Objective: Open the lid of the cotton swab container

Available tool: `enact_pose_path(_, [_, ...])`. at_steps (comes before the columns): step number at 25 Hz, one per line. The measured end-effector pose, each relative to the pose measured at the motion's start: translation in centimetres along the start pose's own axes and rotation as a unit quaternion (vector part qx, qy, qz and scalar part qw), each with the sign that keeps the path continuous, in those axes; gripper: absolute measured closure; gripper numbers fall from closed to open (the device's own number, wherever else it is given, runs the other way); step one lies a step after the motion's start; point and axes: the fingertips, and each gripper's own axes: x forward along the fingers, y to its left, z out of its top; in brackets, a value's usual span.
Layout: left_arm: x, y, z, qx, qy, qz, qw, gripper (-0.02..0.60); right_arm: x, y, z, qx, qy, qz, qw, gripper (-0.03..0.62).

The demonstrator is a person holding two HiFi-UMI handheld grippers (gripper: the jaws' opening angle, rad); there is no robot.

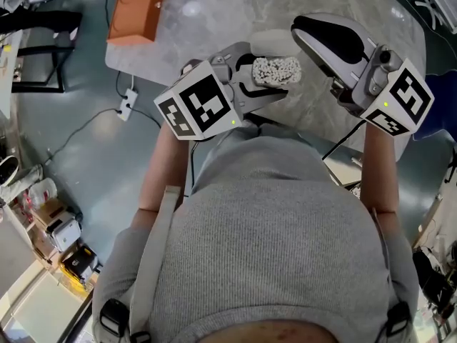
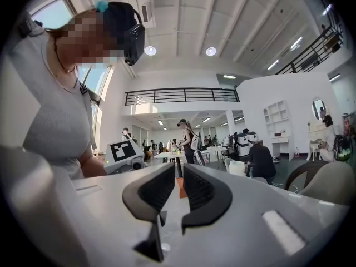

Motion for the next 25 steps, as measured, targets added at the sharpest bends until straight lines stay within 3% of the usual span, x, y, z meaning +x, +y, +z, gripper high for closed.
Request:
enact_pose_path(7, [-0.7, 0.9, -0.2, 0.000, 0.001, 0.005, 1.0000, 0.371, -2.3, 1.1, -0.9, 0.023, 0.000, 0.053, 0.998, 0.497])
enact_pose_path(15, [-0.7, 1.1, 0.1, 0.004, -0.008, -0.002, 1.0000, 0.371, -2.6, 3.6, -3.9, -0.001, 0.055, 0.126, 0.990, 0.390])
enact_pose_path(25, [-0.8, 0.8, 1.3, 0.014, -0.016, -0.011, 0.9997, 0.371, -1.5, 4.8, -4.5, -0.009, 0.053, 0.156, 0.986, 0.384])
